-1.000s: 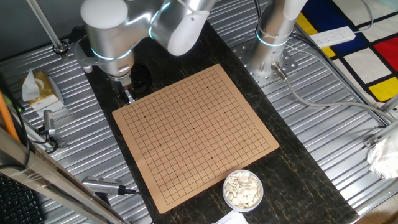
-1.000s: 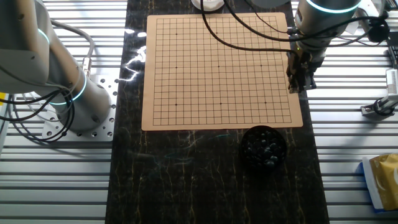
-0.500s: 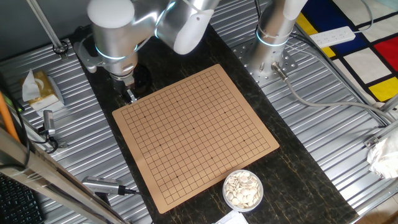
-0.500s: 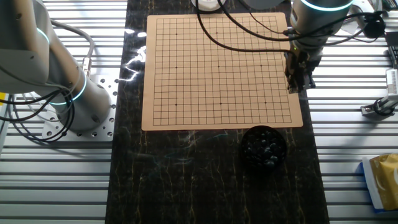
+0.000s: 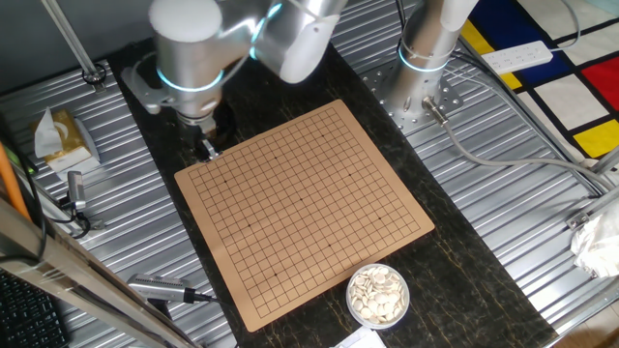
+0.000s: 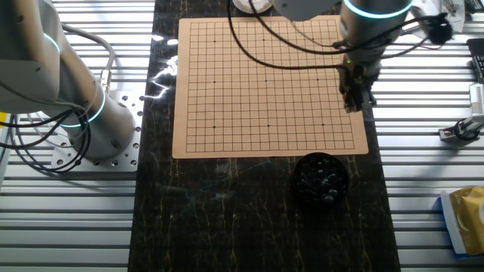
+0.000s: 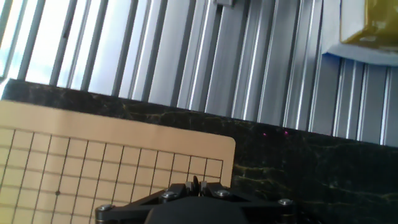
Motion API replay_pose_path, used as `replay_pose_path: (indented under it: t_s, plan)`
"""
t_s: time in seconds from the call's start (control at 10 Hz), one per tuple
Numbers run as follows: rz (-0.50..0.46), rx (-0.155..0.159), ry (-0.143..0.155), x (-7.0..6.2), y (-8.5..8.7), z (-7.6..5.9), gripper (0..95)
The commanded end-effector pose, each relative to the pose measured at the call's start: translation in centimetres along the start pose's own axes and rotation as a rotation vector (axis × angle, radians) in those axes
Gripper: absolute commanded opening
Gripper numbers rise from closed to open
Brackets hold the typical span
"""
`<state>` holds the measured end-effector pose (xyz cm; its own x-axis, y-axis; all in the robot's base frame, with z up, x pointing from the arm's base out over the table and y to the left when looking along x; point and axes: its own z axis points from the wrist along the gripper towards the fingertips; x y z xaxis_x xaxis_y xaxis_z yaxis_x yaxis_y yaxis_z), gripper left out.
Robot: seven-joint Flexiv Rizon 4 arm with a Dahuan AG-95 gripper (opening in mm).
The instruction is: Play the first move as black on the 3-4 point in the upper right corner of the Go board
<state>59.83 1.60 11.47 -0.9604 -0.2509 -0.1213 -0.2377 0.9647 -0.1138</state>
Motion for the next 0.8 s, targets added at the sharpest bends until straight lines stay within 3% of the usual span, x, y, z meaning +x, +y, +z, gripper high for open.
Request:
replay_pose_path:
  t_s: [0.1, 0.4, 0.8]
  plan:
    - [0.019, 0.004, 0.021, -0.4, 1.0, 0.9, 0.0]
    - [-0.005, -0.019, 0.077, 0.6, 1.2, 2.6, 0.0]
    - [0.004, -0.004, 0.093, 1.7, 1.5, 4.3, 0.0]
